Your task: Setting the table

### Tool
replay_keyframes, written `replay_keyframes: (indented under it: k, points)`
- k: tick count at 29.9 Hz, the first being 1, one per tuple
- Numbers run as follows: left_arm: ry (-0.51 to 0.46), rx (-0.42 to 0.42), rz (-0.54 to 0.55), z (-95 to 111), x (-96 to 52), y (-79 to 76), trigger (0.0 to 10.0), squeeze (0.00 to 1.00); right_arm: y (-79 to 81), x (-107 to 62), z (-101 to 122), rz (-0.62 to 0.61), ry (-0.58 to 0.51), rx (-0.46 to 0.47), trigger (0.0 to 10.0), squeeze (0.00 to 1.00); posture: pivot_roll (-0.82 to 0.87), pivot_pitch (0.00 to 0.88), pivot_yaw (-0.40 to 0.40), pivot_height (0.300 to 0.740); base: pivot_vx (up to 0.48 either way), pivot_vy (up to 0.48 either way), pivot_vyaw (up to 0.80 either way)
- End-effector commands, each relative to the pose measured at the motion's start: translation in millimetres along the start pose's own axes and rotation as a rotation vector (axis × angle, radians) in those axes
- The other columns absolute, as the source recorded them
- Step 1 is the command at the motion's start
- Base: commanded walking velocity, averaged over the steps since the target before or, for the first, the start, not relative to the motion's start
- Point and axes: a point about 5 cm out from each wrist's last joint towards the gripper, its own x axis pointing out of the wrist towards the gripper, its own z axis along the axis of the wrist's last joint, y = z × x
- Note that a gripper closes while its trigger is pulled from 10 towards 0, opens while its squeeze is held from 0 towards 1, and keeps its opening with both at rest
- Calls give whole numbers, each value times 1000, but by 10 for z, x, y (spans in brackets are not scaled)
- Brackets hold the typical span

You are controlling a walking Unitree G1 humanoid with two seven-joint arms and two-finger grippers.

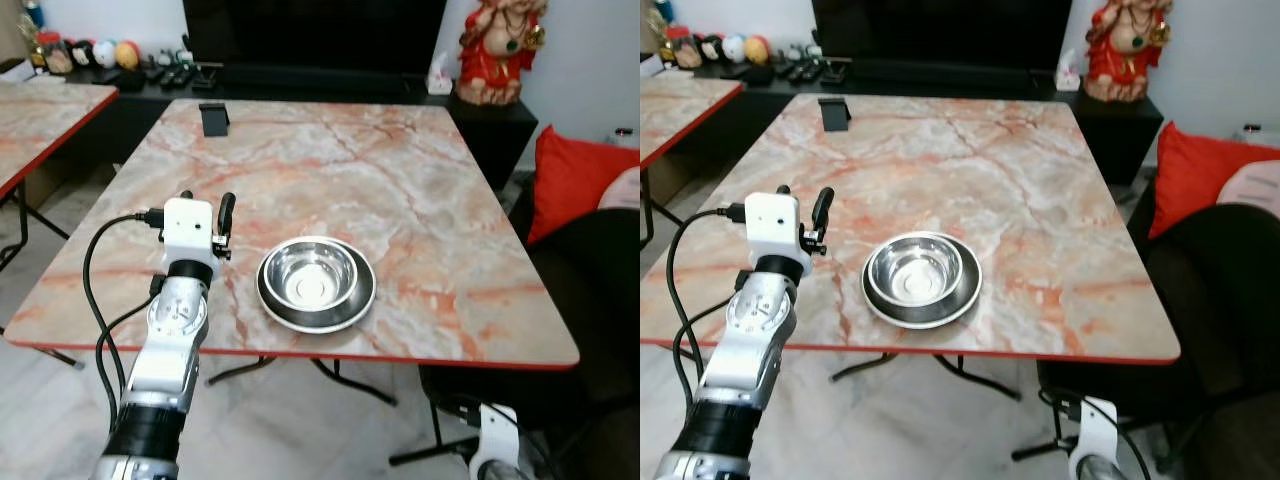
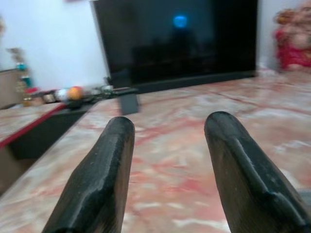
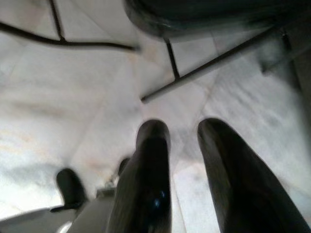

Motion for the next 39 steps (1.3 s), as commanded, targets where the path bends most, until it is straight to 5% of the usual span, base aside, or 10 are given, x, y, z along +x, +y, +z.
replay_keyframes:
  k: [1, 39]
  points:
    - [-4, 22, 17, 7, 18, 67, 10000, 0, 37, 2, 15, 8, -1, 3, 10000, 0, 3, 0, -18, 740, 0, 334, 0]
    - [6, 36, 40, -15, -15, 146, 10000, 0, 44, 2, 21, 17, -11, 16, 10000, 0, 29, 0, -22, 740, 0, 333, 0]
